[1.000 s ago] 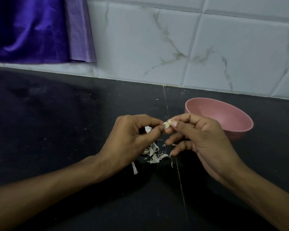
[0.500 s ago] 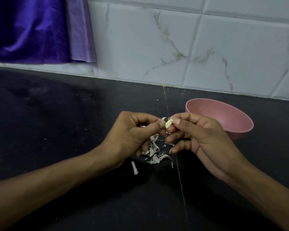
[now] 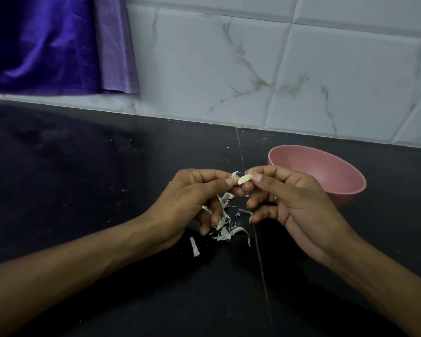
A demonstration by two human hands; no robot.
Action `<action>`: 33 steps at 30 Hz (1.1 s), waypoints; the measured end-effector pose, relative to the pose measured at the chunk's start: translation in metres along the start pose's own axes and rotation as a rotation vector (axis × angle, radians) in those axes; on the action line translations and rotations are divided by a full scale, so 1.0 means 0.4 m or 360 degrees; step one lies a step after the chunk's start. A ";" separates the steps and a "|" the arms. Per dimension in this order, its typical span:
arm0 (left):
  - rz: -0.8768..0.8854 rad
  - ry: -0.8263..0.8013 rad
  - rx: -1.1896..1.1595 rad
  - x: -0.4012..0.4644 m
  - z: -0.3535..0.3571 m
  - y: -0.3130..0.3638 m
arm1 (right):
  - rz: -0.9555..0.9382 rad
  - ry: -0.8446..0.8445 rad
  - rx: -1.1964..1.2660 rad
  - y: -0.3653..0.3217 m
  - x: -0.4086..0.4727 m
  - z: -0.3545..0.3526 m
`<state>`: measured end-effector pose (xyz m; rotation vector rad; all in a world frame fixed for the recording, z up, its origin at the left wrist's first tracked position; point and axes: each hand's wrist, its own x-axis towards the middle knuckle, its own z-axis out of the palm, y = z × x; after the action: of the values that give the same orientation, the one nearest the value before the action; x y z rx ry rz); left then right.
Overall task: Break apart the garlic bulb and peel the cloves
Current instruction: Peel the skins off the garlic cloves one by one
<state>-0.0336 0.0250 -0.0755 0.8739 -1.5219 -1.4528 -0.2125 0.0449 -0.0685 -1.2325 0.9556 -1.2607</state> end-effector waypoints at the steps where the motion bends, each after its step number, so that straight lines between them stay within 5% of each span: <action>1: 0.0001 0.0003 -0.0012 0.002 0.000 -0.001 | 0.0001 0.0009 -0.0006 0.001 0.001 0.000; 24: 0.0380 0.0254 0.0398 0.003 -0.013 -0.021 | -0.0035 0.0034 -0.0099 0.025 -0.002 -0.001; 33: 0.0317 0.0220 0.0346 0.003 -0.008 -0.024 | -0.0052 0.0064 -0.0159 0.028 0.000 0.000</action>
<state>-0.0316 0.0218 -0.0851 0.9019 -1.6317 -1.0769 -0.2109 0.0436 -0.0795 -1.3087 1.0420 -1.2807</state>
